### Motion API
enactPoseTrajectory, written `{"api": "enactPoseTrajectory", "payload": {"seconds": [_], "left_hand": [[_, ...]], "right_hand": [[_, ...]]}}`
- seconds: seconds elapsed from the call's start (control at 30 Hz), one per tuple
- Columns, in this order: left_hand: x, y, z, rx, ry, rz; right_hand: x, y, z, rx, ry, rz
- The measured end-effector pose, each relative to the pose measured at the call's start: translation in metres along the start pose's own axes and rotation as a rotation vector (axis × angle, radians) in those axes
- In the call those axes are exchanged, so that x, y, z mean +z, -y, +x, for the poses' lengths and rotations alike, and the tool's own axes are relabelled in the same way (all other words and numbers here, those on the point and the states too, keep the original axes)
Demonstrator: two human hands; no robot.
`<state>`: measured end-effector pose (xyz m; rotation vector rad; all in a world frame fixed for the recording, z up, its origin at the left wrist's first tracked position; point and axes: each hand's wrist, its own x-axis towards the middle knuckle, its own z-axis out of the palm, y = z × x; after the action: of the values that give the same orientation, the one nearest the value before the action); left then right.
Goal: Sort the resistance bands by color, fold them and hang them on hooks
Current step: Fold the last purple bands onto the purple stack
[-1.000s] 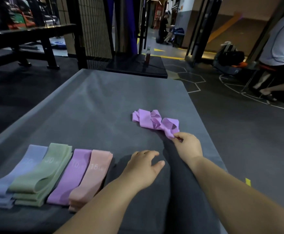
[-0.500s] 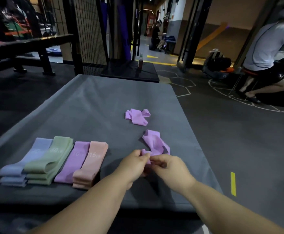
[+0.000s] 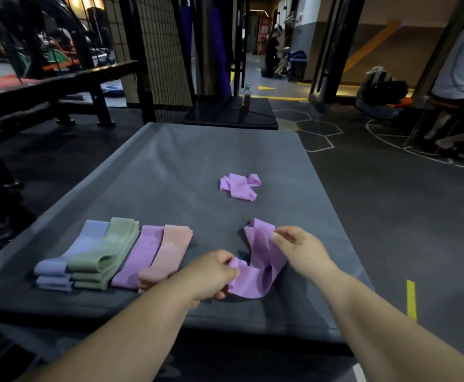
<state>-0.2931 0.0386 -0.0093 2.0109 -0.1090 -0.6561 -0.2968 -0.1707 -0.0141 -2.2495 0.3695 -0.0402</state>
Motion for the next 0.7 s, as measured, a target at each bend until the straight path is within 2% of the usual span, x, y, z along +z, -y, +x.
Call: {"api": "enactPoseTrajectory", "payload": {"seconds": [0.1,0.2,0.3,0.33,0.43,0.5,0.7], "left_hand": [[-0.005,0.002,-0.003,-0.012,0.019,0.057],[-0.010,0.003,-0.004,-0.019,0.014,0.094],[-0.015,0.005,-0.003,-0.007,-0.021,0.095],[-0.017,0.005,-0.002,0.006,-0.038,0.092],[-0.021,0.002,0.000,0.080,-0.096,0.079],[-0.023,-0.001,0.001,0.134,-0.141,0.049],[-0.027,-0.009,0.002,0.201,-0.249,0.017]], "right_hand": [[0.017,0.009,0.008,-0.010,0.071,-0.105],[0.027,0.012,0.014,-0.001,0.044,-0.226],[0.023,0.012,0.021,0.021,0.042,-0.155],[0.020,0.012,0.023,0.054,0.047,-0.046],[0.005,0.015,0.018,0.250,0.089,0.571],[-0.008,0.013,0.015,0.376,0.095,0.881],[-0.044,-0.002,0.009,0.455,-0.032,1.183]]}}
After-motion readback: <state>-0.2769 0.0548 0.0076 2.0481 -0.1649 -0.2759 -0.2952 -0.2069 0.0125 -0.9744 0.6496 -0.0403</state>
